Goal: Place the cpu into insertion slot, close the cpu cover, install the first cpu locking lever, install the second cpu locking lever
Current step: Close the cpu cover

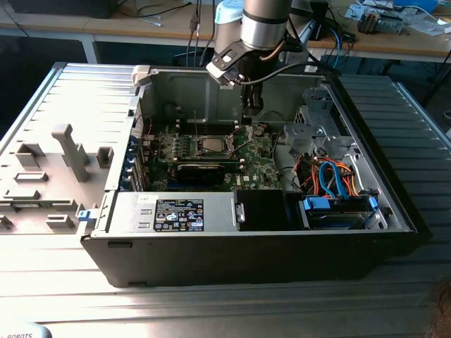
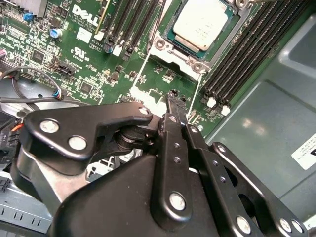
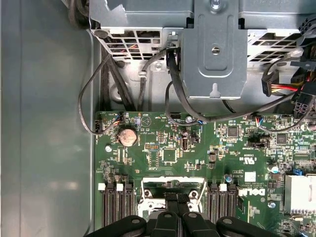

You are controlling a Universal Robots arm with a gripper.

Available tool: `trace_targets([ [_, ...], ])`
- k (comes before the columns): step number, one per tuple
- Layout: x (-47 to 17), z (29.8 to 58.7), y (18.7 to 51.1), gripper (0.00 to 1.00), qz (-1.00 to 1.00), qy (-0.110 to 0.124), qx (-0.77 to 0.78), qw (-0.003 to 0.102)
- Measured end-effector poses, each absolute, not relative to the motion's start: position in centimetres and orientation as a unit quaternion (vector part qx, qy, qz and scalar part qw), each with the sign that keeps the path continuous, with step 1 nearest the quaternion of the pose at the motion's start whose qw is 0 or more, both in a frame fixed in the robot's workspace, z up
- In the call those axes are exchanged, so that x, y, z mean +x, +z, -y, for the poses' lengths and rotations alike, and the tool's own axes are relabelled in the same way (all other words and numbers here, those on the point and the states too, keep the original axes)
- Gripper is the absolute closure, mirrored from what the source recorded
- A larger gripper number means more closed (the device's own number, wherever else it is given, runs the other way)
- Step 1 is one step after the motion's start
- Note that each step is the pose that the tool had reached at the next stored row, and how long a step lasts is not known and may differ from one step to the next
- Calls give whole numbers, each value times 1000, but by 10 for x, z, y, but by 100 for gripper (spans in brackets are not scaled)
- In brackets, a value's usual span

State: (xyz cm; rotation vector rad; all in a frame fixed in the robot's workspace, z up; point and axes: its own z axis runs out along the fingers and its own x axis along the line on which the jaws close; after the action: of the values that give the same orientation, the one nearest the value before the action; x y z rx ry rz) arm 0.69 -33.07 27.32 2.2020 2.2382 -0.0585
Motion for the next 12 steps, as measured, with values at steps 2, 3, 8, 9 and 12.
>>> trace_targets([
  [2,7,331,275,89,-713,-19,701,1],
  [3,7,331,276,89,-713,-19,701,1],
  [8,7,331,278,89,-713,-19,701,1],
  [9,7,331,278,89,-713,-19,701,1],
  [12,7,331,279,89,-713,-19,701,1],
])
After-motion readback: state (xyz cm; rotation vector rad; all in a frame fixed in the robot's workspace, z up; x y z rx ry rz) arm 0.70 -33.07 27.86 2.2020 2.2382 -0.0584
